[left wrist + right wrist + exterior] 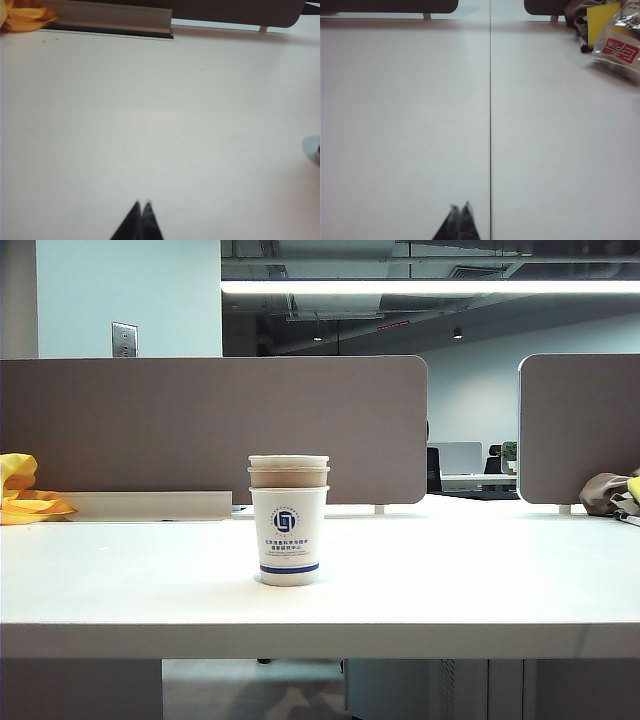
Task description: Pick up all the paper cups on the table one by one and stack them together.
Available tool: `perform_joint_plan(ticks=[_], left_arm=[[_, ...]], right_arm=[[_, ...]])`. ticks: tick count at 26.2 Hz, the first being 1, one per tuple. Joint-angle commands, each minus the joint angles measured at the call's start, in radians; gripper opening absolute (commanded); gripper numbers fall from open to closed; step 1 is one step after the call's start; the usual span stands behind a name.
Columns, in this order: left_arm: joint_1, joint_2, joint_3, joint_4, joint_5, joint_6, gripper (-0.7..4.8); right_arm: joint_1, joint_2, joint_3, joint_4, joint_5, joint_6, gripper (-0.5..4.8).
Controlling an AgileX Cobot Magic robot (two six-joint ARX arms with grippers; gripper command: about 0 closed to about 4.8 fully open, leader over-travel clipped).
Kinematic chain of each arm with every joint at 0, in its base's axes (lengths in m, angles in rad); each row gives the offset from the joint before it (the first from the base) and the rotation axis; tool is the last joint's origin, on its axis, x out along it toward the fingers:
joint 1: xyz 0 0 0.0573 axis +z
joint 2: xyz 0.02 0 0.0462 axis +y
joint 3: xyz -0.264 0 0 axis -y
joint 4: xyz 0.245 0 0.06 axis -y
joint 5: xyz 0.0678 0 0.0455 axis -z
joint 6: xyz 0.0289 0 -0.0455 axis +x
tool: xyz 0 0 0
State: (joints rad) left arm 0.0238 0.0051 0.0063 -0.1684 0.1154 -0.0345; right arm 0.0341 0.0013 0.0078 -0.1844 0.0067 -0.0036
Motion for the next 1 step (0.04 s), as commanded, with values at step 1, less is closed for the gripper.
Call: perform_joint_plan(ticks=[1], left_arm=[[0.001,0.000,0.001,-0.003,0.001,0.001,-0.06]], right_arm=[[-0.001,0.000,-0.007,0.002,-0.002,0.004,-0.01]])
